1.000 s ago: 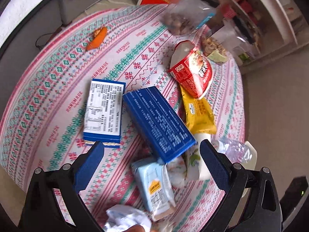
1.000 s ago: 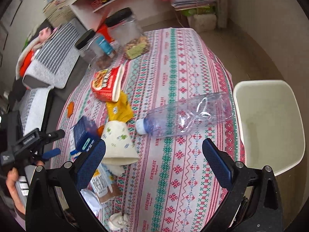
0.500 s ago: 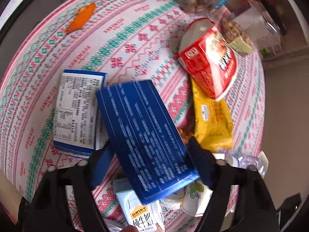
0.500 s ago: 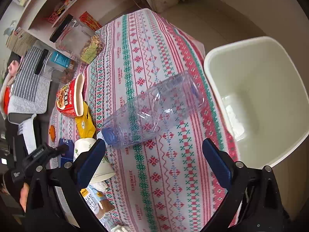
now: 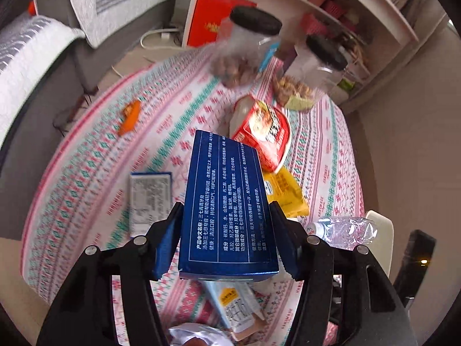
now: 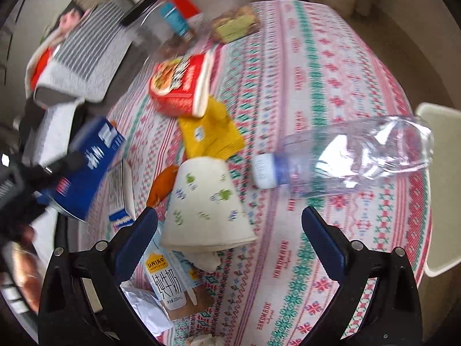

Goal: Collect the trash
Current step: 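Grasp the blue box with the left tool while the right tool grasps the white paper cup, then drop the paper cup into the white bin with the right tool while the left holds the box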

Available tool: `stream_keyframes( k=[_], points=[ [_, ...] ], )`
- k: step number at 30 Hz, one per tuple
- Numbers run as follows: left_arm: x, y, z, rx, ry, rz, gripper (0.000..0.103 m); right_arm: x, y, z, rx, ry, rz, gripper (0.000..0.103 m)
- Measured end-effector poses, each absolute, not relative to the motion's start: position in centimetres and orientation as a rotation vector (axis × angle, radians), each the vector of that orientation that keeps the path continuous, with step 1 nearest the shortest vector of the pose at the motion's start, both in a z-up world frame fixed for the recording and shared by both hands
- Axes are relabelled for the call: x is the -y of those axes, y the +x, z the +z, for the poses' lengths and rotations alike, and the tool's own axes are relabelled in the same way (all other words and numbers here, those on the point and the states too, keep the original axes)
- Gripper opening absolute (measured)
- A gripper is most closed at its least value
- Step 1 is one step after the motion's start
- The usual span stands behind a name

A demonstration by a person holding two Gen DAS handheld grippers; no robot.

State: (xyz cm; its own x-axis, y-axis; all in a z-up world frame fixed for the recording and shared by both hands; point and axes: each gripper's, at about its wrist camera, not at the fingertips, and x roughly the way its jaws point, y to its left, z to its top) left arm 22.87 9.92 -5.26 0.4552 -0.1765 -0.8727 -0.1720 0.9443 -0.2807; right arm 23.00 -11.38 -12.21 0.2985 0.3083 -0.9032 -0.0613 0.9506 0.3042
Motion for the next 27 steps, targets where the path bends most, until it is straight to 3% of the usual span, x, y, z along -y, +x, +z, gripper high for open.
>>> stream_keyframes(
  k=[8, 9, 13, 16, 21, 27],
  points=[
    [-13.0, 21.1, -5.3, -1.106, -0.352, 0.004, 0.059, 7.9, 23.6, -14.2, -1.278, 0.077, 0.257, 0.096],
    [-13.3, 20.9, -5.4, -1.11, -0.354, 0.006, 0.059, 7.7, 23.8, -14.4, -1.282, 0.072, 0.261, 0.093],
    [-14.4, 20.4, -6.0, -1.124, -0.364, 0.014, 0.059, 7.2, 24.2, -15.2, -1.306, 0.059, 0.27, 0.062],
    [-15.0, 19.8, -6.3, -1.123, -0.363, 0.019, 0.059, 7.4, 24.6, -14.8, -1.289, 0.081, 0.268, 0.054],
    [-15.5, 19.2, -6.4, -1.114, -0.358, 0.016, 0.059, 8.0, 25.0, -13.6, -1.23, 0.119, 0.251, 0.048],
    [-15.4, 18.9, -6.2, -1.094, -0.358, -0.002, 0.059, 8.8, 24.4, -11.9, -1.171, 0.141, 0.261, 0.047]
  ],
)
